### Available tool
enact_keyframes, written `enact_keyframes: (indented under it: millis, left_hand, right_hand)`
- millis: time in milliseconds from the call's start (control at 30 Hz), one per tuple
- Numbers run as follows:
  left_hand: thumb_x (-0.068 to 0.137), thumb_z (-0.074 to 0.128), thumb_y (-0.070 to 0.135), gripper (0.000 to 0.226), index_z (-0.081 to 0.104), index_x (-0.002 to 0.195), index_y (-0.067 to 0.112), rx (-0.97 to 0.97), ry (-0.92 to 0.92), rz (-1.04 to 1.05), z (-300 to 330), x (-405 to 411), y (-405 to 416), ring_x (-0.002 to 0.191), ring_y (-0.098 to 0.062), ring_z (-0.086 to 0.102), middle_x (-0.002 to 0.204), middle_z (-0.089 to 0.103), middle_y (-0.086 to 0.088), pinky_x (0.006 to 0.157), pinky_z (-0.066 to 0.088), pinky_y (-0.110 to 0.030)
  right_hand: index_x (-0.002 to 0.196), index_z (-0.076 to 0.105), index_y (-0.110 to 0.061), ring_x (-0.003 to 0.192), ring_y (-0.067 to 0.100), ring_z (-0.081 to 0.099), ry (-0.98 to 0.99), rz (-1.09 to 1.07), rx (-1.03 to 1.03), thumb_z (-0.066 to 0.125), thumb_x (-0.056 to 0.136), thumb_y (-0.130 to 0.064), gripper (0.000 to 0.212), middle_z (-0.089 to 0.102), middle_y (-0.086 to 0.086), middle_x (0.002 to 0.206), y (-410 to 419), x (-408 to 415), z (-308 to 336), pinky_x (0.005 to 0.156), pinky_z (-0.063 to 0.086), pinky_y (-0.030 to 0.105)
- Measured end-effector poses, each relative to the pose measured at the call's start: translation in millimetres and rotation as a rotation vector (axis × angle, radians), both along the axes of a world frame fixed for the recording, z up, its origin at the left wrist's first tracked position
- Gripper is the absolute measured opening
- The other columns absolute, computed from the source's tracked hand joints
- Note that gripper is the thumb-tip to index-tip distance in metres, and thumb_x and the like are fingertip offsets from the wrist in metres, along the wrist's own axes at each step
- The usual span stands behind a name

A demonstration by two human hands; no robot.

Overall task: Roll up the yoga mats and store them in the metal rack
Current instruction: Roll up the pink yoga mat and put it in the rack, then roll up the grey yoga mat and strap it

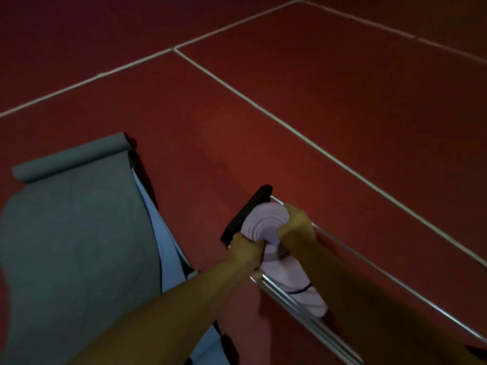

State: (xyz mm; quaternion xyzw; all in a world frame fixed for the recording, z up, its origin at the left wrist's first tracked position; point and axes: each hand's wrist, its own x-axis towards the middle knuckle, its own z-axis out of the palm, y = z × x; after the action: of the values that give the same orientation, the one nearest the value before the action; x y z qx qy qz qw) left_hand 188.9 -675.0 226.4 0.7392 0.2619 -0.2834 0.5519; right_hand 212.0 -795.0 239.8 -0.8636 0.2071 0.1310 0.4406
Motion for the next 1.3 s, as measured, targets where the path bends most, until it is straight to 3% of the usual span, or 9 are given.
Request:
enact_keyframes:
  millis: [133,300,433,567,733,967,1167,1233,1300]
  left_hand:
    - [0.091,0.059,0.033,0.050,0.048,0.124,-0.003,-0.052,0.009,0.026,-9,8,12,0.054,-0.028,0.061,0.098,0.061,-0.027,0.042,0.053,-0.034]
    - [0.091,0.061,0.028,0.022,0.065,0.100,0.008,-0.250,0.158,0.185,5,-7,22,0.077,-0.023,0.063,0.098,0.066,-0.016,0.074,0.057,-0.037]
    - [0.090,0.059,0.032,0.034,0.063,0.112,0.007,-0.282,0.191,0.178,12,-13,29,0.081,-0.021,0.059,0.096,0.062,-0.010,0.071,0.051,-0.031]
    - [0.095,0.052,0.033,0.025,0.061,0.097,0.010,-0.335,0.161,0.237,33,-25,54,0.076,-0.019,0.058,0.092,0.061,-0.010,0.067,0.049,-0.029]
    - [0.098,0.043,0.042,0.027,0.053,0.107,0.018,-0.343,0.102,0.423,45,-59,136,0.085,-0.019,0.060,0.102,0.060,-0.006,0.076,0.051,-0.032]
    - [0.099,0.038,0.044,0.053,0.041,0.137,0.007,-0.264,0.112,0.680,4,-177,299,0.103,-0.027,0.056,0.129,0.052,-0.015,0.089,0.045,-0.040]
    - [0.099,0.041,0.022,0.015,0.049,0.101,0.009,0.032,0.150,0.664,-88,-317,409,0.088,-0.028,0.055,0.093,0.053,-0.014,0.074,0.042,-0.036]
    - [0.096,0.043,0.017,0.012,0.053,0.090,0.014,0.157,0.166,0.600,-133,-358,430,0.087,-0.031,0.057,0.097,0.058,-0.022,0.074,0.043,-0.039]
    - [0.096,0.044,0.011,0.018,0.059,0.105,0.010,0.310,0.157,0.449,-176,-388,440,0.099,-0.035,0.059,0.112,0.061,-0.022,0.080,0.044,-0.038]
  right_hand:
    - [0.145,0.033,-0.002,0.132,0.035,0.039,0.086,0.172,-0.141,0.051,0.080,-0.017,0.069,0.040,0.024,0.142,16,15,6,0.110,0.031,0.040]
    - [0.151,0.014,-0.027,0.142,0.031,0.020,0.182,0.226,-0.322,0.053,0.090,-0.015,0.074,-0.003,0.009,0.159,24,5,14,0.110,0.021,0.061]
    - [0.151,0.018,-0.025,0.143,0.029,0.019,0.041,0.312,-0.428,0.055,0.091,-0.023,0.070,0.001,0.011,0.159,28,-2,26,0.109,0.018,0.061]
    - [0.142,0.042,-0.014,0.137,0.035,0.034,-0.254,0.477,-0.506,0.053,0.082,-0.024,0.062,0.023,0.020,0.154,68,-19,46,0.104,0.031,0.062]
    - [0.150,0.014,-0.031,0.146,0.020,0.005,-0.099,0.779,-0.575,0.051,0.092,-0.025,0.069,-0.004,0.001,0.160,140,-43,53,0.114,0.010,0.054]
    - [0.149,0.021,-0.023,0.140,0.029,0.022,-0.021,1.066,-0.521,0.048,0.092,-0.019,0.063,0.010,0.007,0.157,277,-125,11,0.114,0.021,0.048]
    - [0.146,0.027,-0.017,0.136,0.033,0.028,0.264,1.296,-0.502,0.050,0.094,-0.035,0.060,0.020,0.012,0.152,367,-227,-88,0.110,0.032,0.043]
    - [0.145,0.031,-0.016,0.134,0.034,0.031,0.303,1.348,-0.494,0.051,0.094,-0.039,0.060,0.026,0.013,0.149,386,-263,-136,0.109,0.033,0.042]
    - [0.144,0.034,-0.020,0.132,0.032,0.034,0.298,1.377,-0.502,0.053,0.091,-0.044,0.061,0.032,0.010,0.147,400,-300,-187,0.108,0.034,0.042]
